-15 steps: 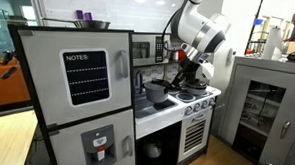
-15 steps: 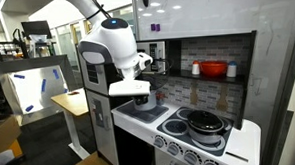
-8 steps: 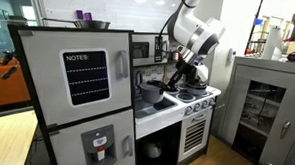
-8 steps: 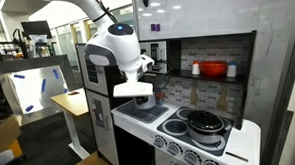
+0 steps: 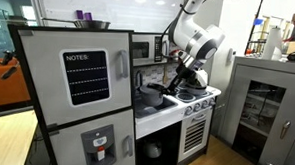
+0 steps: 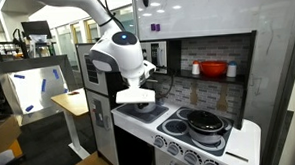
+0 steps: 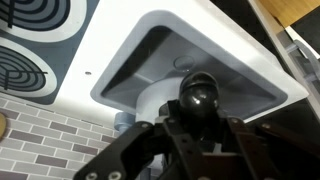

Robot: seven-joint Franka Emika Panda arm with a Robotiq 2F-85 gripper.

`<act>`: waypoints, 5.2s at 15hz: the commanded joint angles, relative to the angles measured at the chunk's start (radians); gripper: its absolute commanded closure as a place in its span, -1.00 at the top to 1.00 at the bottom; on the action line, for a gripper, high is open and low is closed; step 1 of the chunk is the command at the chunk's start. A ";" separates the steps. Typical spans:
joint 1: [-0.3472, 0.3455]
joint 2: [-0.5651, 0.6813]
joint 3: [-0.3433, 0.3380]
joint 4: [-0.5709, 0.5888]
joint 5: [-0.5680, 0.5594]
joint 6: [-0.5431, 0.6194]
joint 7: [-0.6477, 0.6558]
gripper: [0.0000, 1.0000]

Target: Put the pot on the left side of the stovetop in the sink

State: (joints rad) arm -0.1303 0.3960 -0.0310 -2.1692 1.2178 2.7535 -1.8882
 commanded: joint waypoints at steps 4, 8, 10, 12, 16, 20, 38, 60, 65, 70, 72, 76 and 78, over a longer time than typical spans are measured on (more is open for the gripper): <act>-0.045 0.032 0.017 0.029 0.119 -0.045 -0.135 -0.83; -0.051 0.049 0.015 0.033 0.158 -0.056 -0.177 -0.83; -0.049 0.053 0.014 0.033 0.168 -0.059 -0.188 -0.83; -0.046 0.058 0.013 0.035 0.172 -0.063 -0.192 -0.83; -0.042 0.078 0.014 0.047 0.168 -0.069 -0.189 -0.83; -0.044 0.095 0.018 0.055 0.176 -0.069 -0.194 -0.83; -0.042 0.147 0.016 0.078 0.220 -0.071 -0.216 0.42; -0.011 -0.051 0.008 -0.105 0.218 0.044 -0.155 1.00; -0.008 -0.111 0.011 -0.176 0.248 0.103 -0.136 1.00; -0.002 -0.156 0.012 -0.229 0.297 0.144 -0.104 1.00; 0.004 -0.167 0.013 -0.245 0.319 0.162 -0.063 1.00; 0.012 -0.181 0.011 -0.263 0.330 0.178 0.064 1.00; 0.016 -0.184 0.010 -0.266 0.328 0.184 0.141 1.00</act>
State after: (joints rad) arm -0.1225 0.2376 -0.0245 -2.4180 1.5217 2.9102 -1.8268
